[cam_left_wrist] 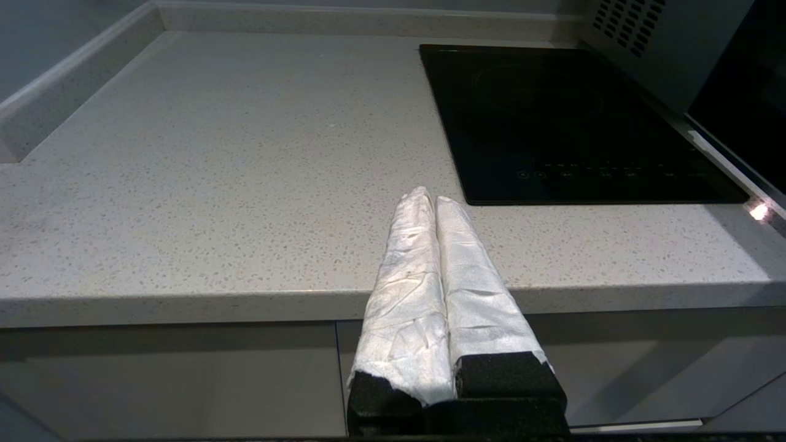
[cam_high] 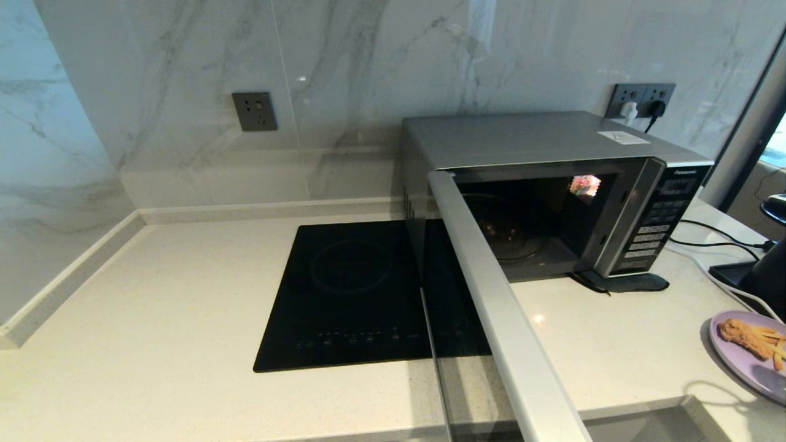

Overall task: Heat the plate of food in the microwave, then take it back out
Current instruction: Put the plate in the microwave oven

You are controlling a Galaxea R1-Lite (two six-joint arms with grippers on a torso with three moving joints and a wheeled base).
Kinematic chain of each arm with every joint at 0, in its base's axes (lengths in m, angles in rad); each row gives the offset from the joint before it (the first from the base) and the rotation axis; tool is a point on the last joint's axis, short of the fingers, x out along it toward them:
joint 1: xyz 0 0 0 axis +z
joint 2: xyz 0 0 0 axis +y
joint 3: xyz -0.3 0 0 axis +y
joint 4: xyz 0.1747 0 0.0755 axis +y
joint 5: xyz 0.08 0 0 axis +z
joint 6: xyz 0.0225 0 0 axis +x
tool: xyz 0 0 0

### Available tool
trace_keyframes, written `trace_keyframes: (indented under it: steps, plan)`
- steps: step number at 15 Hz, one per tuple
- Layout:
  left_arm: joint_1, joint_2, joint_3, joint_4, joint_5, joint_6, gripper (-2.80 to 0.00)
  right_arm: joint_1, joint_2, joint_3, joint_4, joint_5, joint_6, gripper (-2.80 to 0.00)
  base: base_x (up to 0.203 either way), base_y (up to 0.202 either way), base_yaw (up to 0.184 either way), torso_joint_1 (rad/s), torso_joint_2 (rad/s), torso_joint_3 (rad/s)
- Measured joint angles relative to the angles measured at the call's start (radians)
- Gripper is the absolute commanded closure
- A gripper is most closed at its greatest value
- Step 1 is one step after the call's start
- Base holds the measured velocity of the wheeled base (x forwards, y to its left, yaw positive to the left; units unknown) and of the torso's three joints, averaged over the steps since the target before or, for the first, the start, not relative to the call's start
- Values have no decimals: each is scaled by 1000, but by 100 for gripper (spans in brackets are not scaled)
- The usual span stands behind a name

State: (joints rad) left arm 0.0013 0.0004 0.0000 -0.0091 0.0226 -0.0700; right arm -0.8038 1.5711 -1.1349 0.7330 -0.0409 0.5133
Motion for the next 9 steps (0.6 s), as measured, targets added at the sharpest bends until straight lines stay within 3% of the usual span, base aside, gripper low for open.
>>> trace_keyframes:
  steps: [2,3,7,9]
  plan:
    - [0,0,0,0,0,-1,0,0,39,-15,-14,0,12,0,0,0,0,0,0,0]
    - [0,0,0,0,0,0,0,0,57,-18,-29,-1,14,-280,0,0,0,0,0,0]
    - [0,0,0,0,0,0,0,0,124,-51,-77,-5,23,-280,0,0,0,0,0,0]
    - [0,0,0,0,0,0,0,0,158,-68,-77,-8,71,-280,0,0,0,0,0,0]
